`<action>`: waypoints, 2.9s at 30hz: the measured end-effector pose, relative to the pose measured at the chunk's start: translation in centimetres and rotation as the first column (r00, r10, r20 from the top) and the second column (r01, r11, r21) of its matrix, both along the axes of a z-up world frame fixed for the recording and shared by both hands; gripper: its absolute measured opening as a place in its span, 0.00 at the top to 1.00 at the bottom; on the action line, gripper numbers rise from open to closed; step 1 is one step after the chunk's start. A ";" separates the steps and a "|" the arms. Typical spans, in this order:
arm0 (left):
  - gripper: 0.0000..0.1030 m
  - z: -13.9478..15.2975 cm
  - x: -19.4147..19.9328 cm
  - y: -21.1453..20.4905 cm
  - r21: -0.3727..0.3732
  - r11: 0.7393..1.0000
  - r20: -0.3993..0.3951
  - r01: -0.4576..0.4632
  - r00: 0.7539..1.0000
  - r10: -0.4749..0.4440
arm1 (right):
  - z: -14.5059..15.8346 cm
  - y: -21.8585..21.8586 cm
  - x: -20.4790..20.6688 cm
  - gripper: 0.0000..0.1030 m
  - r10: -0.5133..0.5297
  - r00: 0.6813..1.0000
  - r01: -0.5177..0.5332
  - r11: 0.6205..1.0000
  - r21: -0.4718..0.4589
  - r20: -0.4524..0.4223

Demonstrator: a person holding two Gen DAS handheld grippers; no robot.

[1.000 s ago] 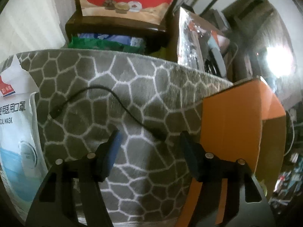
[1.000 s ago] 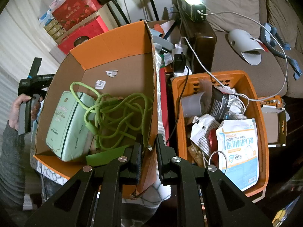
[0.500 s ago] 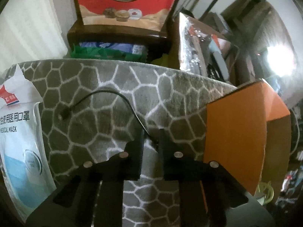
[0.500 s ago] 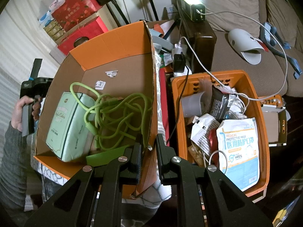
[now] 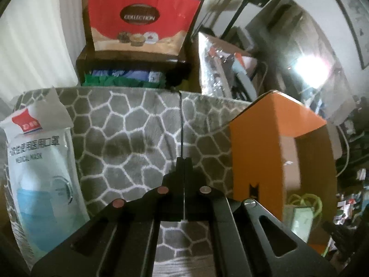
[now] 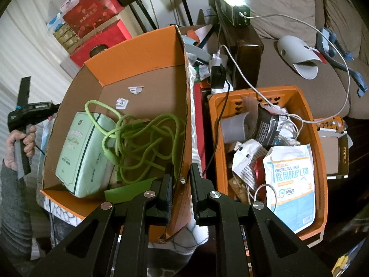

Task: Organize objects
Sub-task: 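Roll the left tool and close its gripper on the thin black cable, then carry the black cable with the left gripper into the box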

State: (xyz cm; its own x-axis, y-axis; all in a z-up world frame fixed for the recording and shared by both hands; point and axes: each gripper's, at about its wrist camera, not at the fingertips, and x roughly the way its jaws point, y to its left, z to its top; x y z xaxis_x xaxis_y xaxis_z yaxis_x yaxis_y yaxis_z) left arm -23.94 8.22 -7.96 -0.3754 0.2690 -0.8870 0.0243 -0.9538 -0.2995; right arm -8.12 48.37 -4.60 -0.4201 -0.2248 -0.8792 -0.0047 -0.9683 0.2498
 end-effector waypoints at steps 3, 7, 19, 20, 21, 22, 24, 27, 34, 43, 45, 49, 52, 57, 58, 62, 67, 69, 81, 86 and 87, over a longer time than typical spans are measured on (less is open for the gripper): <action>1.00 1.2 0.3 0.0 -0.018 1.000 -0.024 0.008 1.000 -0.008 | -0.1 -0.1 0.0 0.87 -0.001 1.000 0.001 1.000 0.000 0.001; 0.99 0.4 -0.2 0.8 -0.026 0.999 0.018 0.036 0.999 -0.035 | -0.1 0.0 0.0 0.87 -0.003 1.000 0.003 1.000 -0.004 0.000; 0.81 -3.7 0.3 4.5 -0.151 0.983 0.071 0.106 0.993 -0.096 | -0.4 0.2 -0.1 0.87 -0.007 1.000 0.007 1.000 -0.011 0.001; 0.90 -3.9 0.3 4.6 -0.160 0.981 0.071 0.111 0.992 -0.100 | -0.4 0.1 -0.1 0.87 -0.006 1.000 0.006 1.000 -0.009 0.001; 0.93 -4.1 0.4 4.8 -0.167 0.979 0.073 0.117 0.992 -0.106 | -0.4 0.2 -0.1 0.87 -0.007 1.000 0.007 1.000 -0.009 0.001; 0.93 -4.2 0.4 4.8 -0.169 0.979 0.072 0.117 0.992 -0.107 | -0.4 0.2 -0.1 0.87 -0.007 1.000 0.007 1.000 -0.009 0.001; 0.93 -4.2 0.5 4.7 -0.160 0.981 0.066 0.109 0.993 -0.099 | -0.4 0.2 -0.1 0.87 -0.007 1.000 0.007 1.000 -0.010 0.001; 0.94 -3.4 0.7 4.1 -0.130 0.987 0.052 0.091 0.995 -0.085 | -0.5 0.1 -0.1 0.87 -0.006 1.000 0.006 1.000 -0.007 0.001; 0.94 1.6 1.8 3.0 -0.060 0.995 -0.045 0.079 0.996 -0.082 | -0.6 0.1 0.0 0.87 -0.006 1.000 0.006 1.000 -0.002 0.000; 0.94 8.7 3.7 3.4 -0.004 0.990 -0.156 0.142 0.978 -0.141 | -0.6 0.1 0.0 0.87 -0.007 1.000 0.007 1.000 0.001 0.001; 0.94 9.7 4.0 3.6 0.000 0.988 -0.172 0.153 0.973 -0.151 | -0.6 0.0 0.0 0.87 -0.009 1.000 0.009 1.000 -0.001 0.001; 0.94 11.6 4.5 4.3 0.009 0.987 -0.206 0.162 0.966 -0.157 | -0.6 0.1 0.0 0.87 -0.009 1.000 0.009 1.000 0.001 0.002; 0.94 13.3 5.2 4.6 0.020 0.986 -0.244 0.163 0.958 -0.153 | -0.6 0.1 0.1 0.87 -0.008 1.000 0.008 1.000 0.001 0.002; 0.94 16.2 6.2 5.6 0.038 0.982 -0.307 0.183 0.938 -0.163 | -0.6 0.1 0.0 0.87 -0.009 1.000 0.009 1.000 0.000 0.001; 0.94 16.7 6.4 6.1 0.041 0.980 -0.317 0.194 0.933 -0.171 | -0.6 0.1 0.1 0.87 -0.009 1.000 0.009 1.000 0.001 0.002; 0.94 16.9 6.5 8.2 0.043 0.971 -0.315 0.234 0.926 -0.209 | -0.6 0.1 0.0 0.87 -0.009 1.000 0.009 1.000 -0.001 0.002; 0.94 15.8 6.2 11.3 0.050 0.962 -0.283 0.268 0.928 -0.243 | -0.6 0.3 0.1 0.87 -0.012 1.000 0.012 1.000 -0.003 0.002; 0.94 15.2 6.1 12.5 0.058 0.958 -0.269 0.281 0.928 -0.256 | -0.6 0.3 0.0 0.87 -0.012 1.000 0.012 1.000 -0.002 0.003; 0.94 12.1 4.5 18.0 0.063 0.944 -0.219 0.325 0.927 -0.305 | -0.7 0.3 0.0 0.87 -0.013 1.000 0.013 1.000 -0.004 0.003; 0.94 10.4 3.6 19.5 0.063 0.940 -0.194 0.337 0.928 -0.319 | -0.7 0.3 0.0 0.87 -0.013 1.000 0.013 1.000 -0.003 0.002; 0.94 10.0 3.5 19.8 0.064 0.939 -0.189 0.337 0.928 -0.320 | -0.7 0.3 0.0 0.87 -0.013 1.000 0.013 1.000 -0.003 0.003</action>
State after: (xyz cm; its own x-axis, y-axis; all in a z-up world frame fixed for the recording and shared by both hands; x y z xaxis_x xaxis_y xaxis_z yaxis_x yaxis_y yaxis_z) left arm -20.46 27.99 2.02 -0.3974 0.4822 -0.7808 -0.3459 -0.8668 -0.3593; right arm -8.12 48.65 -5.31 -0.4208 -0.2224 -0.8795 -0.0178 -0.9673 0.2531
